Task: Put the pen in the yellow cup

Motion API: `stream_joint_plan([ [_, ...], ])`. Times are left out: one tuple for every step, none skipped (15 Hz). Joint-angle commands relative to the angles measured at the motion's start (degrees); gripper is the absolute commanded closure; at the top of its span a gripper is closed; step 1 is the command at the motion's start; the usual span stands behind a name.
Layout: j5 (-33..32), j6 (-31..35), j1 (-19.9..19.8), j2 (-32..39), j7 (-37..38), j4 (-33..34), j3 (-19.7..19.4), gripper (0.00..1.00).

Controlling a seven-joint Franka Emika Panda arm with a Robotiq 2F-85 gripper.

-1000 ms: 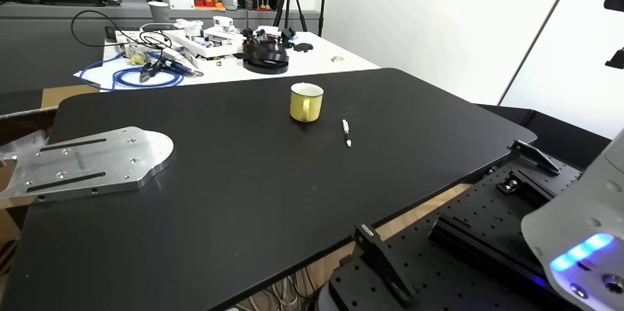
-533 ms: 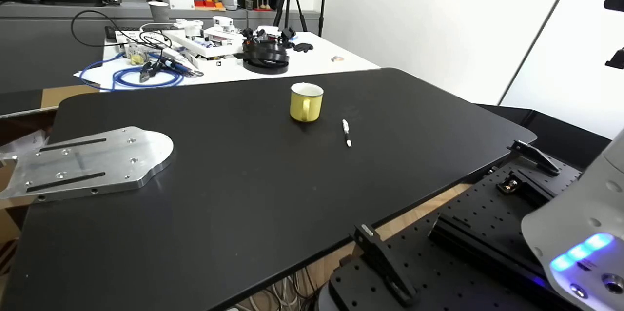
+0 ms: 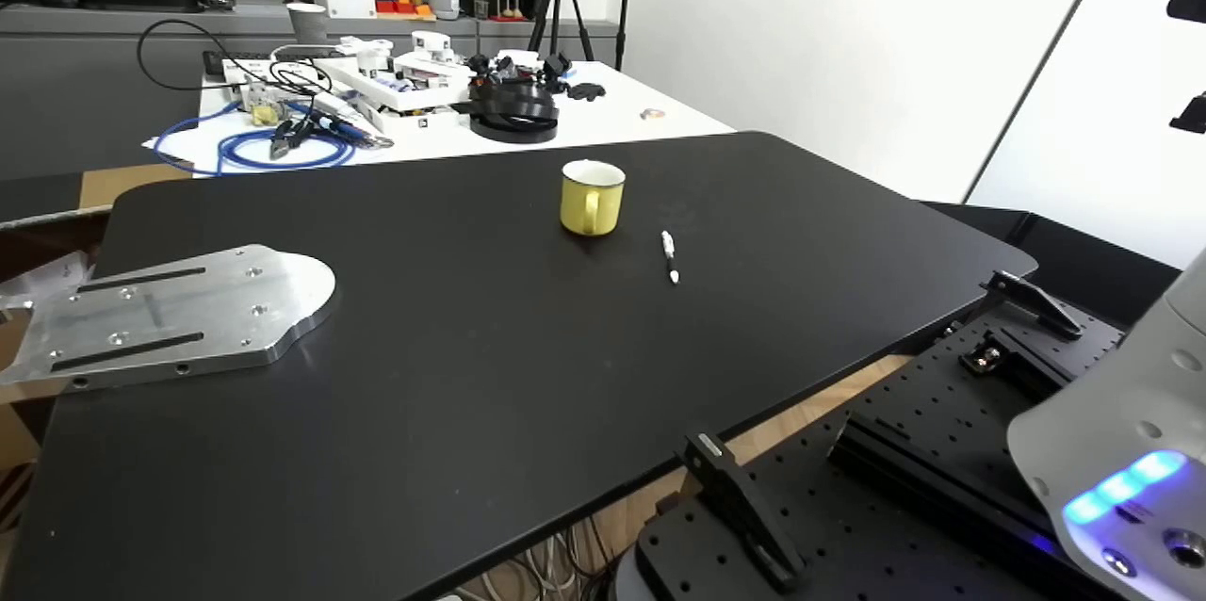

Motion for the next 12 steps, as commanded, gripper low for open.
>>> stream_joint_plan([
  [0.7, 1.3, 0.8, 1.0, 0.1, 0.3, -0.6, 0.00],
  [1.4, 2.1, 1.0, 1.9, 0.1, 0.5, -0.7, 0.00],
  [1.6, 2.4, 1.2, 2.6, 0.1, 0.7, -0.7, 0.00],
  [1.6, 2.5, 1.2, 2.9, 0.1, 1.0, -0.7, 0.00],
  [1.6, 2.5, 1.2, 3.0, 0.1, 1.1, -0.8, 0.00],
  [1.6, 2.5, 1.2, 3.0, 0.1, 1.2, -0.8, 0.00],
  [1.7, 2.5, 1.2, 3.0, 0.1, 1.3, -0.8, 0.00],
  [1.7, 2.5, 1.2, 3.0, 0.1, 1.3, -0.8, 0.00],
  [1.7, 2.5, 1.2, 3.0, 0.1, 1.3, -0.8, 0.00],
  [1.7, 2.5, 1.2, 3.0, 0.1, 1.3, -0.8, 0.00],
  [1.7, 2.5, 1.2, 3.0, 0.1, 1.3, -0.8, 0.00],
  [1.7, 2.5, 1.2, 3.0, 0.1, 1.3, -0.8, 0.00],
])
